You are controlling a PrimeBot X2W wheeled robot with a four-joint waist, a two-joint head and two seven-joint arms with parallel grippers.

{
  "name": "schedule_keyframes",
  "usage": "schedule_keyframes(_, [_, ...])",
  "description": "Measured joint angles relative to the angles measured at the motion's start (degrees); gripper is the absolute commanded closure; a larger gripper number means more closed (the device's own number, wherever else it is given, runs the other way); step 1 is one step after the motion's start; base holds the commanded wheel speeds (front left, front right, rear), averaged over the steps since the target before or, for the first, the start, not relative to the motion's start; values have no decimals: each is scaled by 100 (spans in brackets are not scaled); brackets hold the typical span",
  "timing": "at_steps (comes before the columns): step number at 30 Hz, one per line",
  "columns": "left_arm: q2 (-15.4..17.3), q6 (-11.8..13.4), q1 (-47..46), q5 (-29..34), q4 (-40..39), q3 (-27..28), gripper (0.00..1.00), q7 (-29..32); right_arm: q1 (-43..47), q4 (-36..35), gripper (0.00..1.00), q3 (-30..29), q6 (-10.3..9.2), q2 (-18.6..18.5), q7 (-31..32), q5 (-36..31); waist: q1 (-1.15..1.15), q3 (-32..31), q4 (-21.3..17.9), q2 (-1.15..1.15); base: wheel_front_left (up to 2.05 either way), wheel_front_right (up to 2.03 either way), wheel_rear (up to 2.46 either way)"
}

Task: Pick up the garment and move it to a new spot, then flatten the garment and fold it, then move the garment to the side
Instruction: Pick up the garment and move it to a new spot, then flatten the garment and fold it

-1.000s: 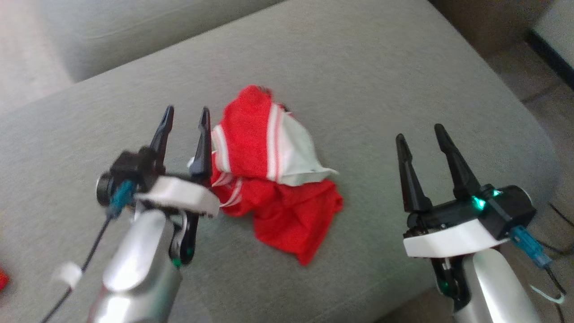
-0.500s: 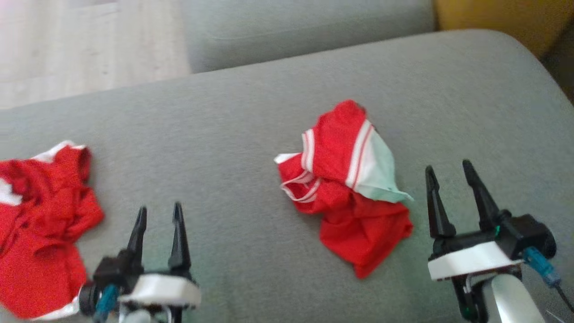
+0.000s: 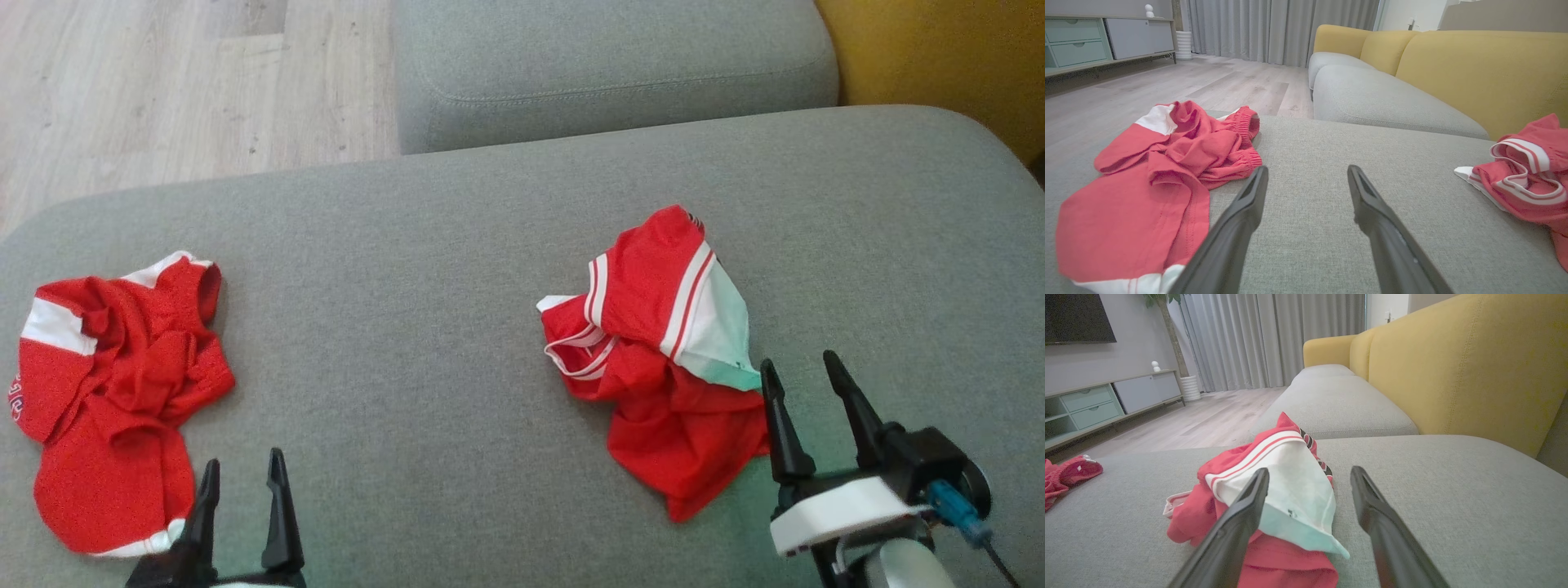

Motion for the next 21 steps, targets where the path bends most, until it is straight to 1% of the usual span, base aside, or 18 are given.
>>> schedule_keyframes(2, [-37,-24,71,91,-71,65,0,-1,39,30,0,0,0,8,0,0,0,-10,-18,0,0,0,0])
schedule_keyframes(6, [-94,-148,131,226,-136,218,0,-1,96,74,0,-1,0,12,0,0,1,-3,-47,0,0,0,0])
schedule_keyframes(11, [-172,-249,154,343,-162,263,0,0,93,88,0,2,0,16,0,0,1,19,-87,0,0,0,0])
schedule_keyframes(21, [-210,-349,152,438,-200,404,0,0,88,116,0,21,0,20,0,-1,1,19,-149,0,0,0,0])
